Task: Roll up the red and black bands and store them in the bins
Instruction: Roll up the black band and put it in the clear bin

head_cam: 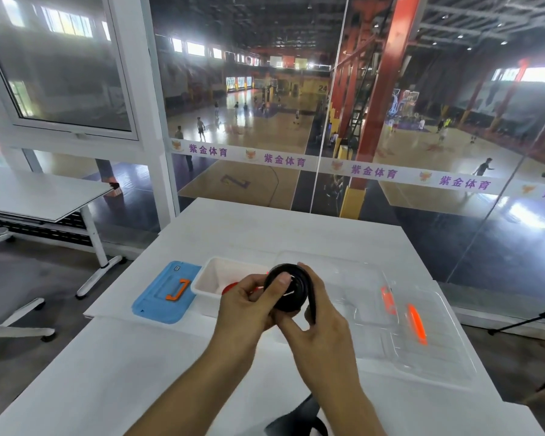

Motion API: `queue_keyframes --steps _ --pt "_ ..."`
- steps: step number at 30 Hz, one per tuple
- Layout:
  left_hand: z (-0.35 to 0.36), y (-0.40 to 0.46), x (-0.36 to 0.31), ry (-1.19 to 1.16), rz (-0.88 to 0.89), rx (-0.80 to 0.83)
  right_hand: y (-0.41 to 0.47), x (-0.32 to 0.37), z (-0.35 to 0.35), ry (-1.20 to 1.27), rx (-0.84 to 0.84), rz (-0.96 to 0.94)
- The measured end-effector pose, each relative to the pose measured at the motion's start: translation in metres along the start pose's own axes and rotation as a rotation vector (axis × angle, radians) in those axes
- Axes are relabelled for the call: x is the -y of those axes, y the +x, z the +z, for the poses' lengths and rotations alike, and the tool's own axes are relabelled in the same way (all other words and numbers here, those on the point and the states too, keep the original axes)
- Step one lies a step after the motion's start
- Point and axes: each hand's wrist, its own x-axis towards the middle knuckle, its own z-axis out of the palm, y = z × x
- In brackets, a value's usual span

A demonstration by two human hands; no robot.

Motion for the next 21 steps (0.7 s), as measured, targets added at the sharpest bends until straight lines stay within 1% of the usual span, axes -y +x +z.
queue_keyframes --steps 3,5,8,10,12,14,16,18,19,21 --pt "-0.021 0.005 -0.014 0.091 -0.035 0.232 0.009 -0.004 -0.018 -0.023 0.081 -0.033" --pt "-0.027 0.006 -0.022 0.174 0.012 0.309 0.015 -0.004 -0.025 -0.016 0.101 -0.039" --pt "-0.026 0.005 -0.024 0.216 0.065 0.284 0.019 -0.002 -0.026 -0.005 0.116 -0.064" --pt "-0.024 0.005 -0.022 0.226 0.062 0.252 0.023 -0.002 -0.026 -0.019 0.129 -0.085" --pt "-0.024 0.005 -0.025 0.203 0.012 0.243 0.027 0.0 -0.031 -0.049 0.177 -0.109" --pt "-0.025 0.006 -0.039 0.181 -0.063 0.284 0.036 0.004 -0.041 -0.12 0.261 -0.144" --pt "-0.027 0.011 -0.059 0.298 -0.101 0.414 0.044 0.016 -0.052 -0.25 0.354 -0.233" --pt "-0.026 0.018 -0.078 0.528 -0.057 0.522 0.054 0.033 -0.061 -0.381 0.414 -0.338" --pt "-0.023 0.02 -0.085 0.63 -0.011 0.526 0.058 0.04 -0.063 -0.422 0.425 -0.376" --pt "-0.016 0.024 -0.093 0.717 0.087 0.443 0.065 0.052 -0.067 -0.44 0.403 -0.417"
